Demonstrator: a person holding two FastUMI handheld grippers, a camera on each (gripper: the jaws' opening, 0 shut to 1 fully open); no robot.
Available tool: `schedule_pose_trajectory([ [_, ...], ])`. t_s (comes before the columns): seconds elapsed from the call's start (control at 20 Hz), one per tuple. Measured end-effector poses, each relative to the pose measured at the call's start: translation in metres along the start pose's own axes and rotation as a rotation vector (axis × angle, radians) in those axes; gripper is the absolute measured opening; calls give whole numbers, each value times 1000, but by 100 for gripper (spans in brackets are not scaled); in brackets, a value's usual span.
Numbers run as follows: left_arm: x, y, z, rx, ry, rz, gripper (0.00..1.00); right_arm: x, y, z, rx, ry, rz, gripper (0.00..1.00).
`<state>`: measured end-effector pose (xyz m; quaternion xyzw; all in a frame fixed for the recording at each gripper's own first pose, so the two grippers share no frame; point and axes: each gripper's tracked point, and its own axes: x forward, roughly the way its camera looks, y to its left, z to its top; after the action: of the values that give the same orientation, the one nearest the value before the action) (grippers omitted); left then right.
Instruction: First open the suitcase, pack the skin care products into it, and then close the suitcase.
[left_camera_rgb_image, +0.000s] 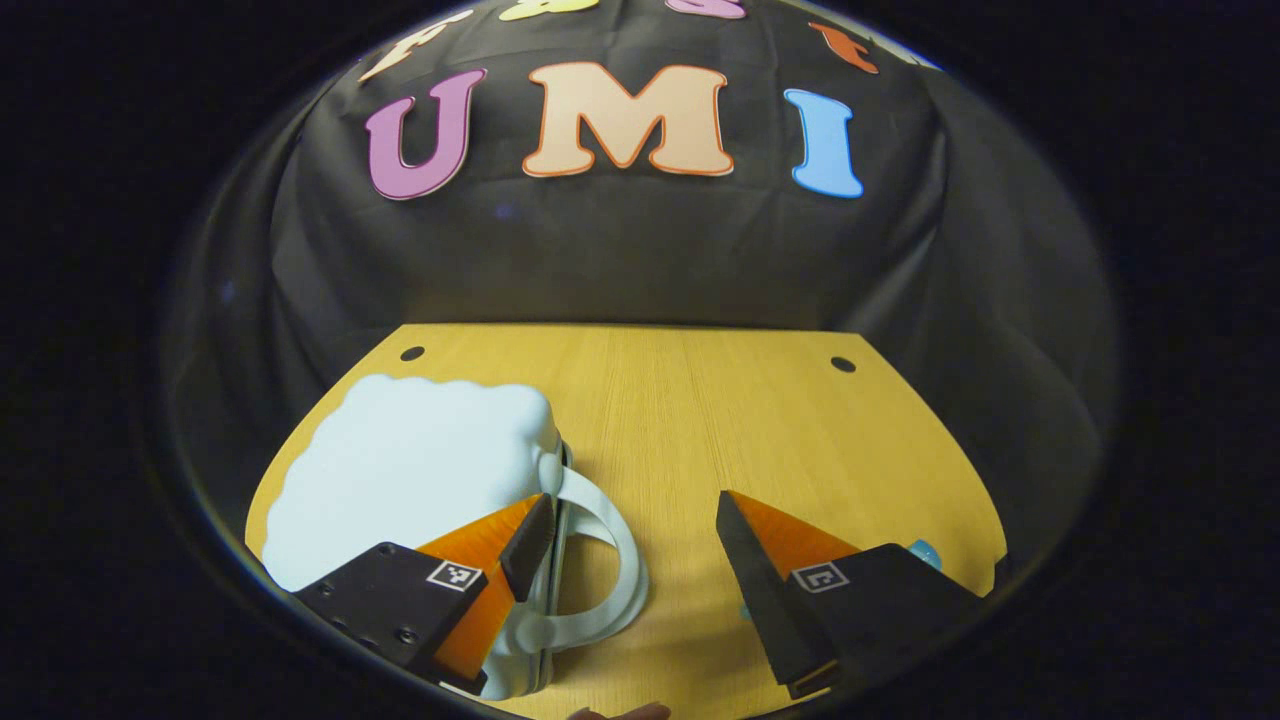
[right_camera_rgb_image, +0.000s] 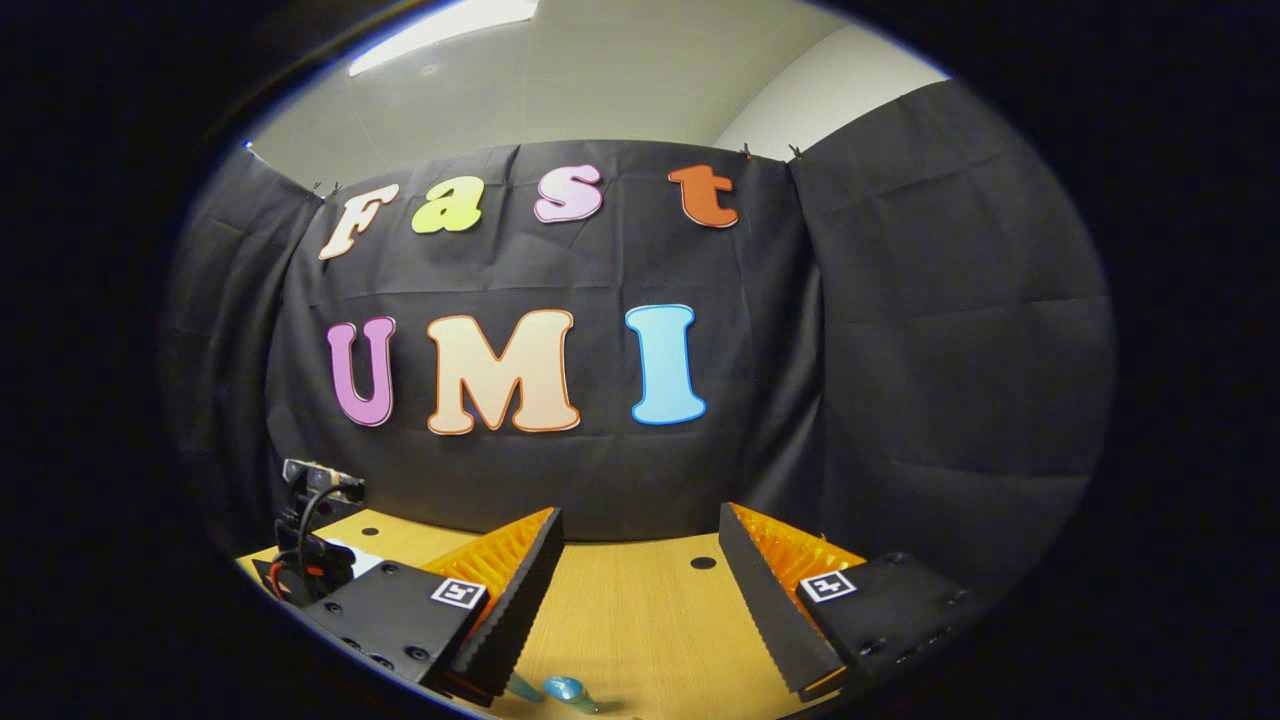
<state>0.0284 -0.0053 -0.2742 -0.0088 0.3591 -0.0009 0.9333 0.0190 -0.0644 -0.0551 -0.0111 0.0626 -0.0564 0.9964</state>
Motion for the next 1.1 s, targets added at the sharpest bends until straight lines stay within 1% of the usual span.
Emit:
schedule_pose_trajectory([
  [0.05,6,0,-9,7,32,6,94,2,-2,-3,-3,8,-2,95],
  [0.1,13,0,-17,7,66,15,96,2,-3,-5,-5,16,-6,98],
  [0.2,22,-3,-34,-6,144,11,96,1,-8,-5,-7,20,-14,98],
  [0.25,23,-1,-43,-9,180,22,96,1,-10,-7,-7,21,-16,98],
  [0.3,27,-6,-45,-1,192,8,95,1,-12,-8,-10,24,-20,98],
  [0.4,36,-10,-54,3,227,1,91,0,-16,-10,-15,29,-26,98],
  [0.55,48,-10,-67,-10,289,3,94,-1,-21,-11,-16,27,-35,97],
  [0.65,54,-14,-73,-28,328,-24,92,-1,-23,-12,-21,27,-41,98],
  [0.75,55,-13,-74,-32,340,-39,84,-3,-24,-15,-24,29,-40,98],
  [0.85,55,3,-68,-4,315,-1,46,-2,-22,-17,-23,30,-33,98],
  [0.95,49,1,-66,-24,331,-25,10,-2,-17,-16,-18,27,-19,98],
  [1.0,47,1,-63,-18,339,-36,9,-2,-14,-15,-18,23,-10,98],
  [1.1,36,1,-51,46,320,-40,7,-1,-4,-14,-23,15,14,98],
])
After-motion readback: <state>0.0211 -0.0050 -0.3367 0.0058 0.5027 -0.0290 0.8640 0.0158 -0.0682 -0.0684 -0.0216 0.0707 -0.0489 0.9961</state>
